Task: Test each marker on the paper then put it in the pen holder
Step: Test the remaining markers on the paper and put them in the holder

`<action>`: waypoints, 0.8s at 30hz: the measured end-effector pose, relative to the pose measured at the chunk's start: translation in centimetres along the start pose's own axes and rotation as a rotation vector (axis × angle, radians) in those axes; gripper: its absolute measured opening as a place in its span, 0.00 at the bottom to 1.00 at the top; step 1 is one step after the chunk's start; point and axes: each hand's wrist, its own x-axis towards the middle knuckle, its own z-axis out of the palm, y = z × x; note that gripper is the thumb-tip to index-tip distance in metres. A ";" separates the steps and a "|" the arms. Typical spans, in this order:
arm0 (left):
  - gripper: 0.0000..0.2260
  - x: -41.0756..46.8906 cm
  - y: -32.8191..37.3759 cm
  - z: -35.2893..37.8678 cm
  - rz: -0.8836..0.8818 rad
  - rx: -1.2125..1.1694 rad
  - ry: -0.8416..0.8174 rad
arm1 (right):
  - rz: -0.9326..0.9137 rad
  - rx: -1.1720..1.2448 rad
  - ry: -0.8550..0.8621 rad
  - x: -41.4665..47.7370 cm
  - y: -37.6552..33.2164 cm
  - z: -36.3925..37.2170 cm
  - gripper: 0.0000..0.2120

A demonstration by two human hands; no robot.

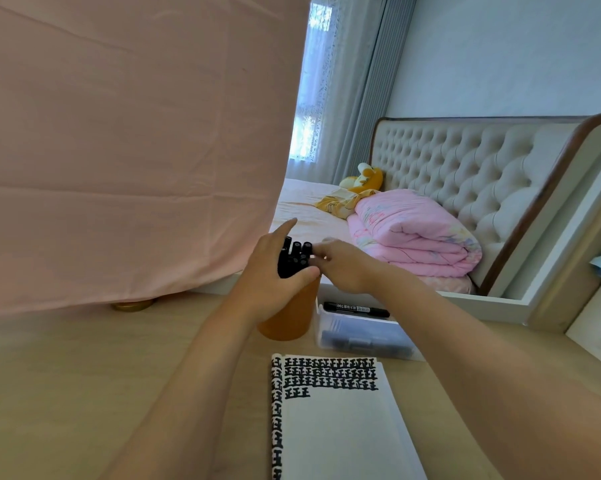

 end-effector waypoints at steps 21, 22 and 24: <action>0.39 -1.1 -0.3 -0.7 -0.049 0.043 0.004 | 0.250 -0.449 -0.095 -1.5 7.3 1.4 0.14; 0.38 -1.1 -0.3 -0.7 -0.044 0.045 0.010 | 0.254 -0.455 -0.108 -1.2 7.3 1.6 0.14; 0.37 -1.1 -0.4 -0.6 -0.040 0.041 0.014 | 0.258 -0.475 -0.149 -0.8 7.4 1.9 0.12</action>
